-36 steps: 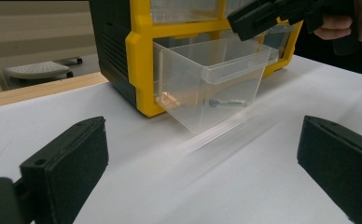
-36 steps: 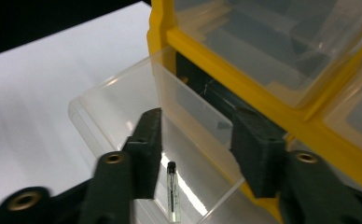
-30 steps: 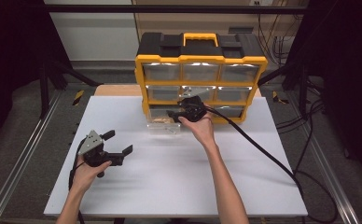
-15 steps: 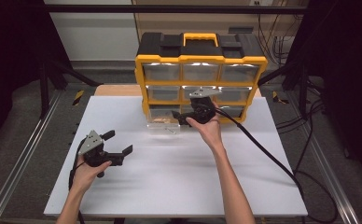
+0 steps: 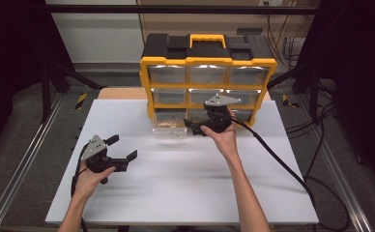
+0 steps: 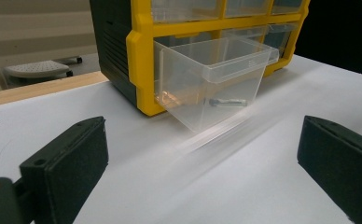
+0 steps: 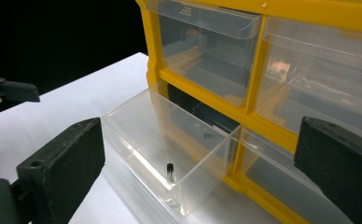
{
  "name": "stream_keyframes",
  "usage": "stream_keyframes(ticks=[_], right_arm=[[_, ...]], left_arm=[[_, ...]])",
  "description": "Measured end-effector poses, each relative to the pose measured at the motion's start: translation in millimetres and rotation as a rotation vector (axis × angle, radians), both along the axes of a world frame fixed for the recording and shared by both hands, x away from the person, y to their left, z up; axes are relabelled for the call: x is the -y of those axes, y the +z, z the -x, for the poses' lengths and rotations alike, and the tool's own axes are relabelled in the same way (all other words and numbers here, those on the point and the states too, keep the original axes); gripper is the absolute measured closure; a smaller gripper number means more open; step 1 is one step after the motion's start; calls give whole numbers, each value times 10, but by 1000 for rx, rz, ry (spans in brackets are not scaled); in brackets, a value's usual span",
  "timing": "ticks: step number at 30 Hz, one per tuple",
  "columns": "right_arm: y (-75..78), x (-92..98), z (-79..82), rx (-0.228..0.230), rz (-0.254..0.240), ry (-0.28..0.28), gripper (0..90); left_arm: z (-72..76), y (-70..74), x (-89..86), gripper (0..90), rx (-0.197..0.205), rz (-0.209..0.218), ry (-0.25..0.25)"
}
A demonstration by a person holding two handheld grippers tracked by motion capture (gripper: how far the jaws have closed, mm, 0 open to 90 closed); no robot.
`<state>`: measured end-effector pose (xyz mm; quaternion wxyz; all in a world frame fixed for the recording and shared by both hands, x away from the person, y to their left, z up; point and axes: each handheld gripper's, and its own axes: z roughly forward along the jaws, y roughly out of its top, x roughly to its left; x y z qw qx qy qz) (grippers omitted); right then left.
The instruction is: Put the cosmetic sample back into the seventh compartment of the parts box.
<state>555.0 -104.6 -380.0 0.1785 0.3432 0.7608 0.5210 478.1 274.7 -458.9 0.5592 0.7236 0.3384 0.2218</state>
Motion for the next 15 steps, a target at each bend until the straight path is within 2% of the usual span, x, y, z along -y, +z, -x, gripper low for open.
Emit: stream_keyframes(ticks=[7,15], right_arm=[[-23,116,99,21,-2,7,7],[-62,283,194,25,-38,-5,7]], left_arm=[[0,-1,1,18,-1,-1,-1],[-1,-2,2,17,-2,-1,-1]])
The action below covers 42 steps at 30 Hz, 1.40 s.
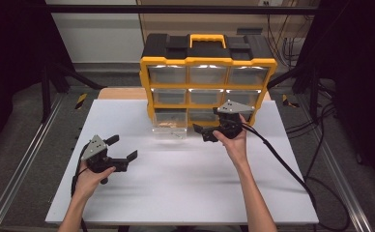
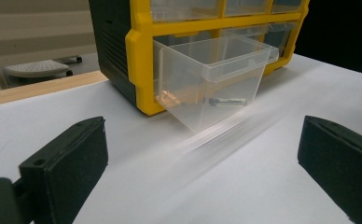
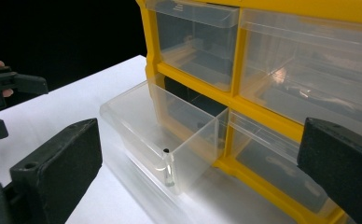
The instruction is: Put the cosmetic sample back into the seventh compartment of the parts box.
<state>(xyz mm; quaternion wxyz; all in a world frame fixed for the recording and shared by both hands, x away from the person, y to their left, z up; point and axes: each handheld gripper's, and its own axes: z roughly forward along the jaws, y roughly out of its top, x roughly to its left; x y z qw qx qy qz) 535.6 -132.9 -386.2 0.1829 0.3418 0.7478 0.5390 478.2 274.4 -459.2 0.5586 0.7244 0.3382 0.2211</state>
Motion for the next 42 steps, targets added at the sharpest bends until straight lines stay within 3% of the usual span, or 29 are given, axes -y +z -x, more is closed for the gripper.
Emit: stream_keyframes(ticks=[30,42], right_arm=[[-273,486,280,-8,-15,-46,5],[-458,691,401,-23,-15,-64,5]], left_arm=[[-2,-2,6,17,3,-8,-1],[-1,-8,23,17,-1,-13,-4]])
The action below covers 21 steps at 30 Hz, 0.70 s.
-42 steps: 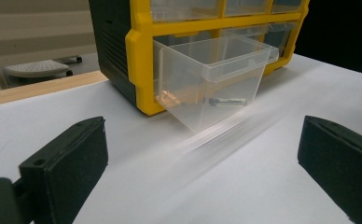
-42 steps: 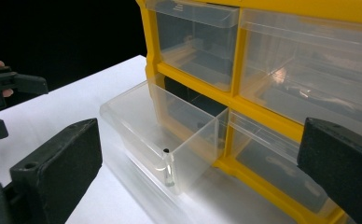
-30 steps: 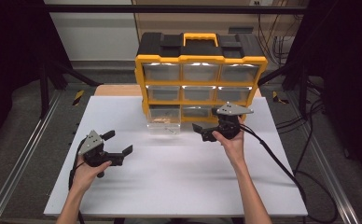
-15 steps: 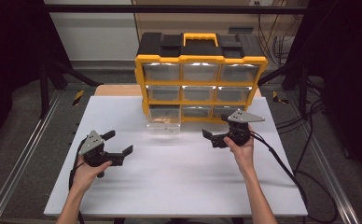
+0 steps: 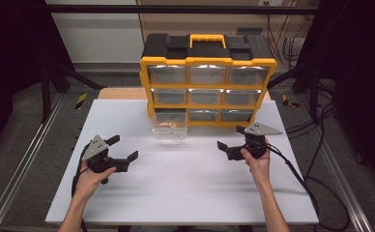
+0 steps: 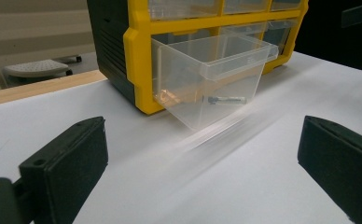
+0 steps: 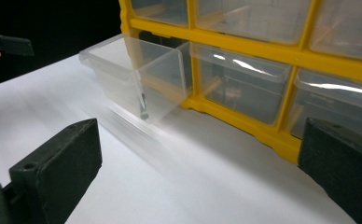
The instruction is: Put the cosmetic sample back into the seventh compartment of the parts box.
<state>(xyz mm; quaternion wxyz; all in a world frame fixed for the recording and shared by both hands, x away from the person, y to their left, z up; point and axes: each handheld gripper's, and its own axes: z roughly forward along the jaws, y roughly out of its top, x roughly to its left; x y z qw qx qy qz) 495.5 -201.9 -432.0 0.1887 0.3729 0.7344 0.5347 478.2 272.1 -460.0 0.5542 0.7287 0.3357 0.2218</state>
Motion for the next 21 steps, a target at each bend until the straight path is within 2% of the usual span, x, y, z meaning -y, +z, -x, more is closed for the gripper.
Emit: stream_keyframes(ticks=[21], right_arm=[[-213,261,169,-7,-9,-28,5]], left_arm=[[-3,-27,54,17,-9,-11,-14]])
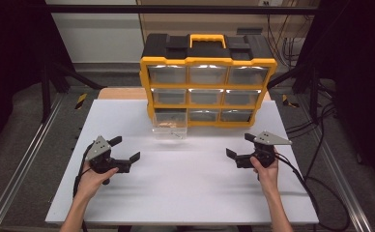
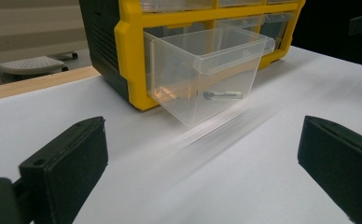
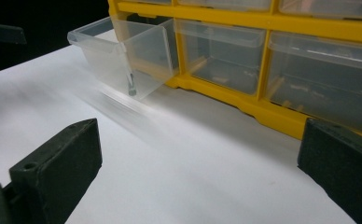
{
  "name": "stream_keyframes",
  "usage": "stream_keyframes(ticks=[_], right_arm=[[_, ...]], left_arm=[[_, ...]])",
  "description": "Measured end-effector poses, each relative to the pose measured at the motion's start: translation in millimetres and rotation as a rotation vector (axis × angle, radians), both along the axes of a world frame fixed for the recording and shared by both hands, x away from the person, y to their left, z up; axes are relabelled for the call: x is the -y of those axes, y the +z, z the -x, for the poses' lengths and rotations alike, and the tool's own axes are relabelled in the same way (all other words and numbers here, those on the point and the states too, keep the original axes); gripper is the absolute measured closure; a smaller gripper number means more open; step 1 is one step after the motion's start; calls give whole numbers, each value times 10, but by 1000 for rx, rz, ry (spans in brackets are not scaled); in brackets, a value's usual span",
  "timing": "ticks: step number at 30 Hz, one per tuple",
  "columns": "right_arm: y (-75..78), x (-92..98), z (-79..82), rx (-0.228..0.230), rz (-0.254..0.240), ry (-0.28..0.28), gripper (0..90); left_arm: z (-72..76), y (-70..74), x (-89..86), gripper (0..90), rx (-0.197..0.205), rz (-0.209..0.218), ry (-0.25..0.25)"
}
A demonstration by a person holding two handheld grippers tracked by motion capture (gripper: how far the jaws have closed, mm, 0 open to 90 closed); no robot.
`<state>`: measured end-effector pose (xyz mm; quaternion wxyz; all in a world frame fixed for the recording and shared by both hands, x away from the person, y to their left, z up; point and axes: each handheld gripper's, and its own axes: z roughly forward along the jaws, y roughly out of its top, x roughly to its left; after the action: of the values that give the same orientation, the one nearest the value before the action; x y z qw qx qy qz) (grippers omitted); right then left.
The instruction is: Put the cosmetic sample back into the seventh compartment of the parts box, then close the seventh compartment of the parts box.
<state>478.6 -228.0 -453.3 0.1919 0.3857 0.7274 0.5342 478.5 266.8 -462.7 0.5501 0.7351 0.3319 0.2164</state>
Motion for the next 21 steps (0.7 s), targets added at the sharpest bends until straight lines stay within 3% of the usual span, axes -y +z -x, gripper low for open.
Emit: stream_keyframes(ticks=[21], right_arm=[[-125,160,105,-4,-24,-11,5]], left_arm=[[17,35,76,20,1,-8,-14]])
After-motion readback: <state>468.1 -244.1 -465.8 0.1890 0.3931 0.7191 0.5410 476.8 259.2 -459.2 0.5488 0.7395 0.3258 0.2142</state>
